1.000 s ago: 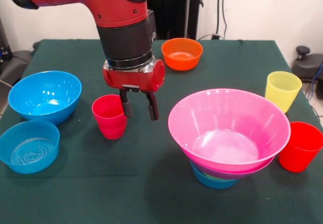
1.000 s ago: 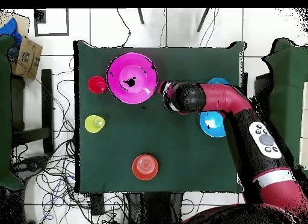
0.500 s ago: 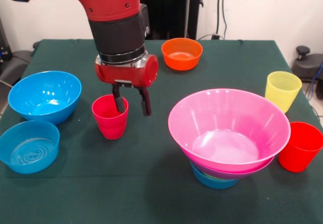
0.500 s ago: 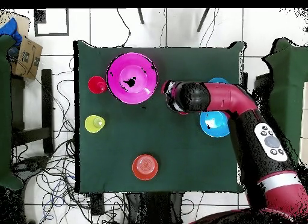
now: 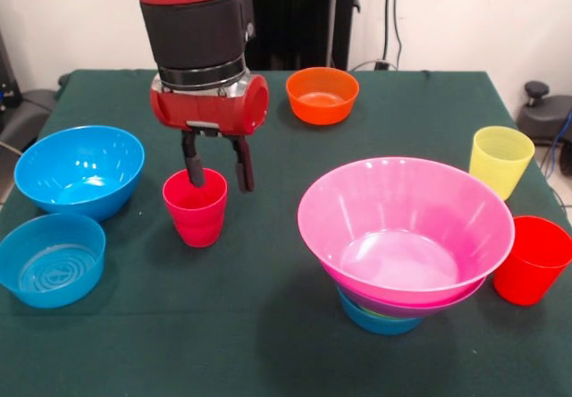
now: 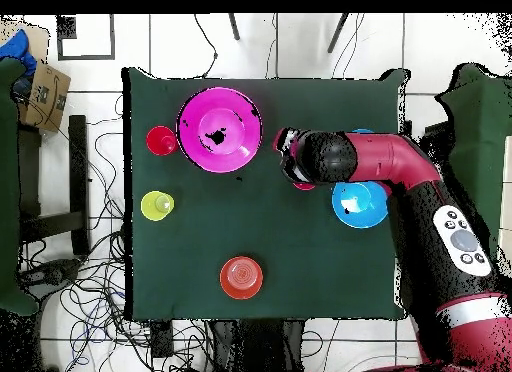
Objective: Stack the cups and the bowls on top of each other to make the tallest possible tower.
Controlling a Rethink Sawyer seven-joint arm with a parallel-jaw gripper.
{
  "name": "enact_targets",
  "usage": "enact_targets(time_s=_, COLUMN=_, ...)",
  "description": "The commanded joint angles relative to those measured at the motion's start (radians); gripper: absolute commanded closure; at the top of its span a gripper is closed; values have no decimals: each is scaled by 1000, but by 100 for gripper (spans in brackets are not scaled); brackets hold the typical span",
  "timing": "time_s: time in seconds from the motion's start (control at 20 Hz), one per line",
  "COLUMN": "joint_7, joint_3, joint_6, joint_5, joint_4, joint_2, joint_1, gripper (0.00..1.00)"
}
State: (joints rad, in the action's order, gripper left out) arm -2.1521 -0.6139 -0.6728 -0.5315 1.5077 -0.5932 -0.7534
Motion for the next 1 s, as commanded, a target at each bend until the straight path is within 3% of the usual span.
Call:
enact_targets(time_s=0.05, joint_7=257, joint_3=11, joint_6=-55, joint_5=-107, joint_4=45, joint_2=-1, joint_1=9, gripper=0)
enact_targets(time_s=1.0, joint_7=324, joint_3=-26, joint_6=-31, joint_5=-196, joint_4=101, joint_2=49, joint_1=-82, gripper=0)
